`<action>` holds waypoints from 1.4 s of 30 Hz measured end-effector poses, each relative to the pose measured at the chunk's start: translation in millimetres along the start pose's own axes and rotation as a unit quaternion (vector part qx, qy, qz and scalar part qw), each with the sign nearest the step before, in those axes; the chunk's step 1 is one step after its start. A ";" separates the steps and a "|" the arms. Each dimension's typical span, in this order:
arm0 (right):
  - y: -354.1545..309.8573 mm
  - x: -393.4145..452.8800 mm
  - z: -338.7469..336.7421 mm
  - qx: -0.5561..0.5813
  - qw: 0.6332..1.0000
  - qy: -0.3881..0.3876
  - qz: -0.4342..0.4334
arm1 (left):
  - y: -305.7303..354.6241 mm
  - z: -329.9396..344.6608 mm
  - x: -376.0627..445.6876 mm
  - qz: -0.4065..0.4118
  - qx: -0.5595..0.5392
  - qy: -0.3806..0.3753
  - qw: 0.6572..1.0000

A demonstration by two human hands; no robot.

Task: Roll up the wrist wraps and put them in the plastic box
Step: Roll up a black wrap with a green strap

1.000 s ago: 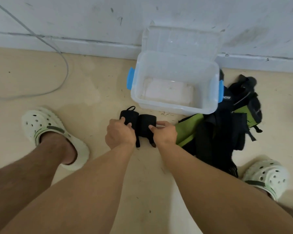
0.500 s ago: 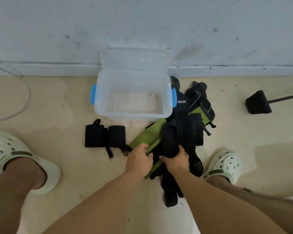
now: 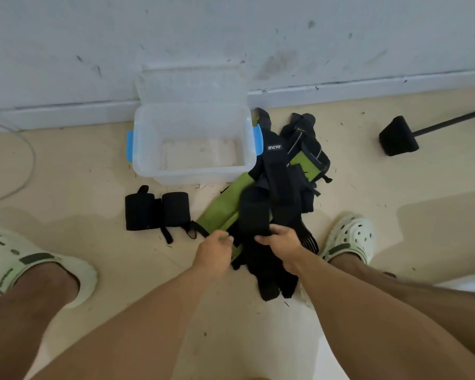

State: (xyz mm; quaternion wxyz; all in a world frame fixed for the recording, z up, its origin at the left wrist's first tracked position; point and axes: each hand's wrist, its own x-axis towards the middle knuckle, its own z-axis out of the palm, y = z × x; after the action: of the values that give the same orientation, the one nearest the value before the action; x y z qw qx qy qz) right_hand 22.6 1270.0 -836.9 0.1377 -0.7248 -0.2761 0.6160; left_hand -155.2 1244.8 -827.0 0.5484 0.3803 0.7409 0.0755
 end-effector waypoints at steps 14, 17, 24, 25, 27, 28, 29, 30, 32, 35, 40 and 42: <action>-22.2 -9.7 -46.1 -0.200 0.956 0.200 -0.081 | 41.2 0.9 -6.6 -0.029 -0.042 -0.063 0.997; -31.7 0.4 -37.9 -0.051 0.986 0.151 -0.056 | 26.8 5.0 -6.6 -0.047 0.003 -0.075 0.996; -41.4 3.2 -22.7 -0.002 0.994 0.107 -0.031 | 51.5 -3.8 -17.7 -0.027 -0.018 -0.104 0.994; -43.9 -2.2 -22.1 -0.001 0.993 0.107 -0.042 | 60.1 -6.8 -23.7 -0.020 -0.020 -0.107 0.994; -52.2 -17.8 -27.3 -0.008 0.988 0.134 -0.082 | 76.9 -14.9 -40.2 0.005 -0.018 -0.113 0.993; -58.5 -27.8 -32.3 -0.019 0.981 0.158 -0.109 | 82.3 -18.3 -46.5 0.017 -0.016 -0.121 0.992; -66.3 -39.3 -38.5 -0.019 0.973 0.181 -0.139 | 90.5 -22.9 -56.1 0.030 -0.009 -0.116 0.993; -75.5 -52.7 -46.0 -0.011 0.967 0.195 -0.165 | 99.2 -27.1 -66.4 0.049 -0.001 -0.114 0.992; -96.9 -83.6 -62.9 0.017 0.956 0.202 -0.211 | 117.3 -38.1 -91.1 0.078 0.022 -0.105 0.991; -135.1 -140.4 -85.0 0.017 0.933 0.209 -0.293 | 145.1 -60.0 -137.3 0.133 0.050 -0.059 0.988; -189.3 -239.2 -110.4 -0.076 0.890 0.187 -0.409 | 175.6 -102.1 -213.1 0.223 0.005 0.026 0.974; -203.9 -277.5 -114.3 -0.138 0.880 0.163 -0.424 | 184.1 -116.9 -238.9 0.254 -0.038 0.057 0.965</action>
State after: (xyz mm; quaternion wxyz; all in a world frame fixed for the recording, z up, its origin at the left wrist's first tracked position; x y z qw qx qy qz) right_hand 61.8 1292.9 -477.0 0.3274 -0.6399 -0.6131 0.3278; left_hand -142.3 1254.8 -504.0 0.4824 0.5301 0.6461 0.2623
